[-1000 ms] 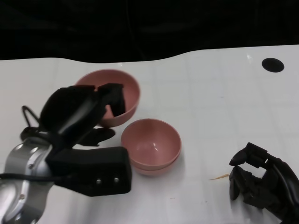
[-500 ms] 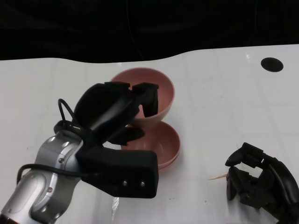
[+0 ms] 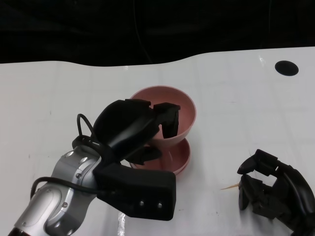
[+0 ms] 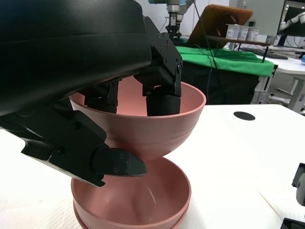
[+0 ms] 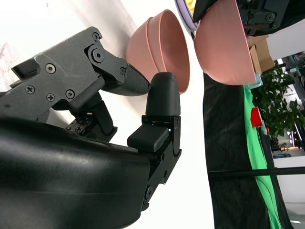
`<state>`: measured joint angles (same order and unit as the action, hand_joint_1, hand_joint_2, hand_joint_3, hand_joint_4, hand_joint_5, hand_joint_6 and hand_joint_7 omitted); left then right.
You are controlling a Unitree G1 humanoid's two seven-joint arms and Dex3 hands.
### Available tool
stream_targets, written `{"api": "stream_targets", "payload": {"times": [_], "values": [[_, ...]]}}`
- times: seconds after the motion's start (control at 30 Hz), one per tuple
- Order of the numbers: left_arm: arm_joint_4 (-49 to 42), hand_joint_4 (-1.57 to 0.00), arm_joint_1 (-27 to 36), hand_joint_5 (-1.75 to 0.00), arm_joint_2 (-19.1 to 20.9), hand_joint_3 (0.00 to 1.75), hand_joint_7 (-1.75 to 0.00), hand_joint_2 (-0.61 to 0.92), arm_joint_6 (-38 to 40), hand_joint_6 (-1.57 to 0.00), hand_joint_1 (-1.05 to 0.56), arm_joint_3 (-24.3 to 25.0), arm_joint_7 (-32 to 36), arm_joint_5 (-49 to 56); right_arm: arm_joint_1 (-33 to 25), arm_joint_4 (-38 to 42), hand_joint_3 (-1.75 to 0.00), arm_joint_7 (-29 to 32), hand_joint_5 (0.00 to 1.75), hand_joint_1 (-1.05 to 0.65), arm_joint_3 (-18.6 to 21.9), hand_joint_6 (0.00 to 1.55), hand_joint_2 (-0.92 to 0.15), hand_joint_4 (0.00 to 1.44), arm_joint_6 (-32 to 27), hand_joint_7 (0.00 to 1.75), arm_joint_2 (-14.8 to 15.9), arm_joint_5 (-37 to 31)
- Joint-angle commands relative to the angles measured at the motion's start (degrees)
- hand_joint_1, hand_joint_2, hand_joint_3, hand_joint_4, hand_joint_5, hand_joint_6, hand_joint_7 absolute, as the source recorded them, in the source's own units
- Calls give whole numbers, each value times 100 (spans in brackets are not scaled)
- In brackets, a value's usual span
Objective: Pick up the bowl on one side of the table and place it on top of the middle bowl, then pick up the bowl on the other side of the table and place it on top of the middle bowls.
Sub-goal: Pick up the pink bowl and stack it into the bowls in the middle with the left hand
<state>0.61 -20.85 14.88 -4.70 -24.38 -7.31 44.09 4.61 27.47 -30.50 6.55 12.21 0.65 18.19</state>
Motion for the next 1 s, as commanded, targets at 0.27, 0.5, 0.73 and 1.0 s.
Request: {"api": "stream_targets", "payload": {"times": [0.27, 0.5, 0.73, 1.0], "values": [[-231, -71, 175, -175, -27, 54, -174, 70, -172, -52, -6, -55, 238, -36, -31, -80, -100, -38, 175, -17, 47, 77, -59, 85, 58, 154, 39, 45], [-472, -70, 185, -175, -67, 50, -171, 73, -183, -53, -6, -75, 282, -36, -40, -112, -99, -14, 175, -17, 54, 77, -58, 85, 6, 152, 24, 68], [-782, -69, 134, -175, -103, 48, -175, 75, -200, -51, -6, -93, 414, -3, -54, -113, -99, -37, 175, -18, 50, 78, -58, 86, 12, 152, 24, 68], [-1237, -69, 35, -175, -136, 46, -175, 76, -454, -51, -6, -113, 769, -8, -59, -103, -101, -27, 175, -18, 45, 78, -58, 86, 37, 152, 30, 37]]}}
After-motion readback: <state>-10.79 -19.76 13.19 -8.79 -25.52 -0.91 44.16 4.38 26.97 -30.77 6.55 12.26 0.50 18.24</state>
